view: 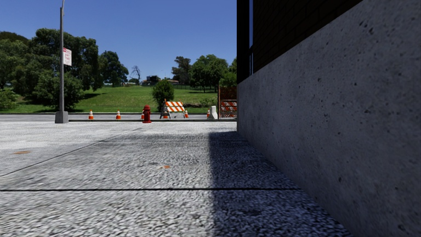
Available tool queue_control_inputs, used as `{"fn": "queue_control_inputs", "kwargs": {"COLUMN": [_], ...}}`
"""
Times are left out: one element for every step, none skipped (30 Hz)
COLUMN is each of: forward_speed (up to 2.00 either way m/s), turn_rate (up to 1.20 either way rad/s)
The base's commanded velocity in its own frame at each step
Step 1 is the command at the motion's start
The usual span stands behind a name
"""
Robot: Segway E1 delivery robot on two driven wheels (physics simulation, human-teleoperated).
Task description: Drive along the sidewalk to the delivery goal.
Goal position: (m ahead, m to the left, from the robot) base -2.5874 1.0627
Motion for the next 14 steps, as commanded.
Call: {"fn": "queue_control_inputs", "kwargs": {"forward_speed": [0.00,0.00,0.00,0.00,0.00,0.00,0.00,0.00,0.00,0.00,0.00,0.00,0.00,0.00], "turn_rate": [0.00,0.00,0.00,0.00,0.00,0.00,0.00,0.00,0.00,0.00,0.00,0.00,0.00,0.00]}}
